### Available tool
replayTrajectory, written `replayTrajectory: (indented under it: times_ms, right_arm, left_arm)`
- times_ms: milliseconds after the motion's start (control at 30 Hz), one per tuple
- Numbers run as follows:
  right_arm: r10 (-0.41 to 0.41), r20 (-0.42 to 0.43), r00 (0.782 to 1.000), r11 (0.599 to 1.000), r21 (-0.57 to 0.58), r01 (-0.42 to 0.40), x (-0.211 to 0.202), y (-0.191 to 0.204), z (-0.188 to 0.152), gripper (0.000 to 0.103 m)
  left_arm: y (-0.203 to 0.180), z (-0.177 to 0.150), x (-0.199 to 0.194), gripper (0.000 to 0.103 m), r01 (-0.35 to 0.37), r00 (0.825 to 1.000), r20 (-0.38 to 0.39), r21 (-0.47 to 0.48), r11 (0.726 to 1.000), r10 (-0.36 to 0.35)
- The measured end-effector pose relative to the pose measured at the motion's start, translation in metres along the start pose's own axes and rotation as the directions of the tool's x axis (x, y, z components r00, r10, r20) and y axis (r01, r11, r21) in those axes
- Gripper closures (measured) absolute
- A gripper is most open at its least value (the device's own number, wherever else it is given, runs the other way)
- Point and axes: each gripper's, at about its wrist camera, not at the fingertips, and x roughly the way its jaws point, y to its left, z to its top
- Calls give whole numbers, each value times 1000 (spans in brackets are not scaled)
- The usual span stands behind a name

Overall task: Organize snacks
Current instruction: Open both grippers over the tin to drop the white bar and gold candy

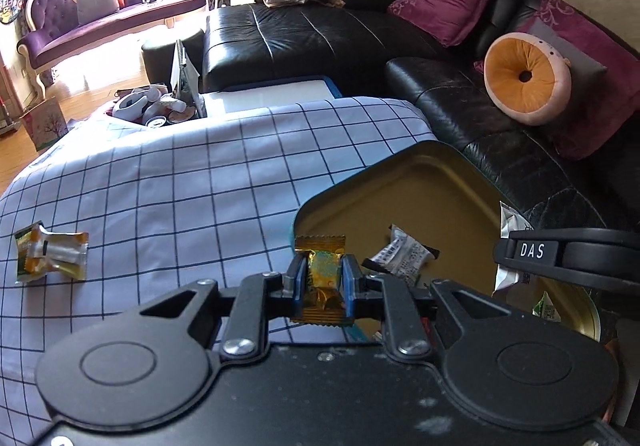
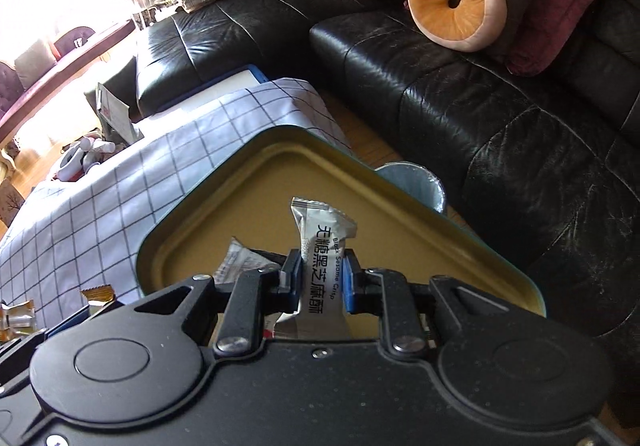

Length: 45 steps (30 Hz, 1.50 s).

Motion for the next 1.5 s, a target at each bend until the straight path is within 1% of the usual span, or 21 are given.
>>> replayTrajectory:
  times_ms: [133,267,467,533,567,600,767,867,1033,1100,1167,1267,1333,1400,1500]
  right_arm:
    - [-2,-10,1000,1000,4,3,2,-13,0,75]
    - [-9,-11,1000,1000,9,9,2,-22,1,75]
    - [-3,-20,1000,1000,3,3,4,-35,3,74]
    - [4,-23,1000,1000,-8,-4,5,-37,3,74]
    - [5,-24,1000,1000,-14,-5,4,-37,3,73]
    - [7,-22,1000,1000,-19,-8,4,-36,3,72]
    - [12,12,1000,999,-33,-12,-2,-37,2,71]
    - [-1,36,999,1000,-27,2,-5,-36,2,71]
    - [-1,24,1000,999,-44,2,-2,-33,3,71]
    - [-15,31,999,999,-44,16,-1,-31,2,71]
    - [-34,48,998,998,-52,37,-1,-29,0,71]
    - [-78,84,993,991,-104,86,-1,-21,-4,70]
    - [-105,112,988,984,-132,120,-2,-16,-7,71]
    - [-109,130,986,982,-140,127,-2,-14,-8,71]
    - [-75,137,988,988,-127,93,-3,-18,-6,71]
  left_arm:
    - [-21,-2,12,85,-6,1000,-26,27,1000,7]
    - [-35,-2,21,85,1,999,-38,44,999,1]
    - [-51,-3,29,84,-11,999,-30,80,997,14]
    - [-56,-3,30,82,-19,999,-25,88,996,21]
    - [-60,-5,30,79,-20,999,-24,91,996,22]
    - [-61,-5,30,76,-19,1000,-23,93,995,21]
    - [-62,-3,29,67,-35,999,7,88,995,35]
    - [-60,-1,27,66,-34,999,14,72,997,33]
    - [-52,-1,25,66,-23,1000,17,26,999,23]
    - [-50,-3,23,64,-29,999,29,16,999,29]
    - [-51,-5,22,58,-54,997,53,32,998,52]
    - [-53,-7,19,56,-104,991,96,60,993,98]
    - [-53,-8,16,53,-119,987,116,58,991,112]
    - [-53,-9,14,53,-122,985,128,54,991,114]
    - [-51,-9,10,53,-118,982,155,42,992,111]
